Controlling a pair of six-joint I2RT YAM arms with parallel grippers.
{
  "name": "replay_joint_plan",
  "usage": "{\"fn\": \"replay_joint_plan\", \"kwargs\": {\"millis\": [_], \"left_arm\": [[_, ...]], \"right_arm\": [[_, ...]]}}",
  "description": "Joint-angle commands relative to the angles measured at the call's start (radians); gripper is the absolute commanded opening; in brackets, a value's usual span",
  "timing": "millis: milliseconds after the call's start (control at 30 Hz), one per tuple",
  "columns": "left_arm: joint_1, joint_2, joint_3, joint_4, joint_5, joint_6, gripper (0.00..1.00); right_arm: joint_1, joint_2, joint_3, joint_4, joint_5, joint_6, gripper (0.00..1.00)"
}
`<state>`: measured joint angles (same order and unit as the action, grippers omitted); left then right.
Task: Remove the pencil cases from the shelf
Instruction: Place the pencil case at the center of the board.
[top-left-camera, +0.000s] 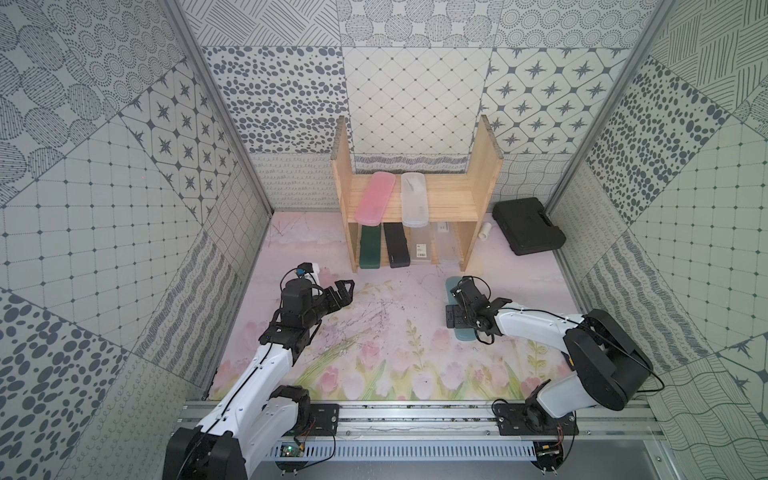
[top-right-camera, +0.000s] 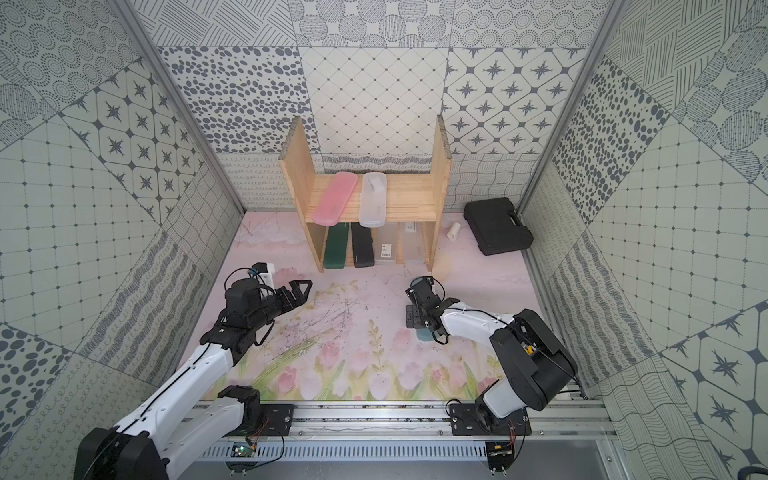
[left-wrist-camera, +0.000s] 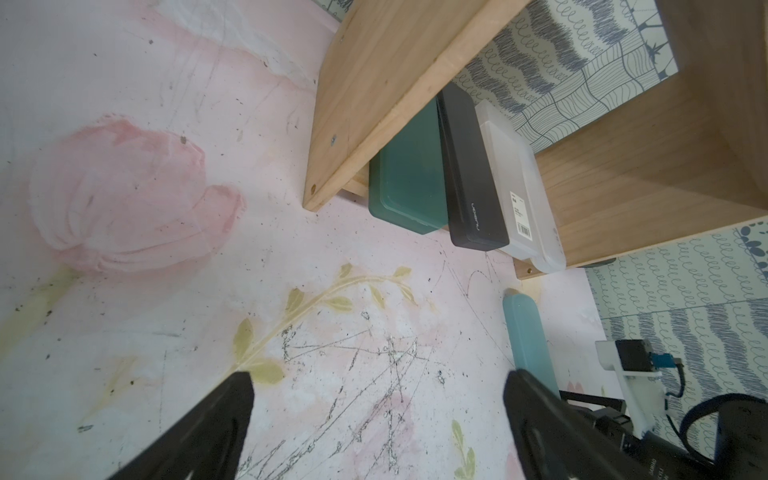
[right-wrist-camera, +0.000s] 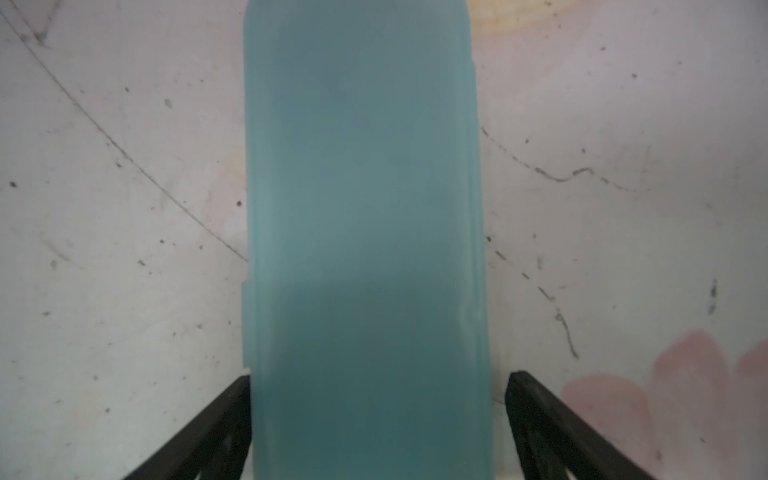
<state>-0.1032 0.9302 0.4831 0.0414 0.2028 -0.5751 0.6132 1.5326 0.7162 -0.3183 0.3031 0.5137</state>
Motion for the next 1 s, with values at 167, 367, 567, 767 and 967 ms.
{"fn": "replay_joint_plan", "kwargs": {"millis": [167, 367, 567, 767, 967], "left_arm": [[-0.001, -0.005, 0.008, 0.046, 0.008, -0.006, 0.99], [-0.004, 0.008, 0.011, 0.054, 0.035, -0.018, 0.99], [-0.032, 0.047, 0.035, 0.066, 0.058, -0.023, 0.99], [-0.101, 0.093, 0.077, 0.053, 0.014, -0.012, 0.99], [-0.173, 0.148, 0.127, 0.031, -0.052, -0.007, 0.99]], "right_arm": [[-0.055, 0.061, 0.075, -0.051, -0.010, 0.012, 0.94], [-0.107, 0.015, 0.064, -0.098, -0.014, 0.003, 0.92], [-0.148, -0.050, 0.040, -0.114, -0.041, -0.018, 0.93], [-0.148, -0.145, 0.064, -0.146, -0.072, -0.050, 0.97], [-0.145, -0.280, 0.108, -0.144, -0.176, -0.085, 0.98]]}}
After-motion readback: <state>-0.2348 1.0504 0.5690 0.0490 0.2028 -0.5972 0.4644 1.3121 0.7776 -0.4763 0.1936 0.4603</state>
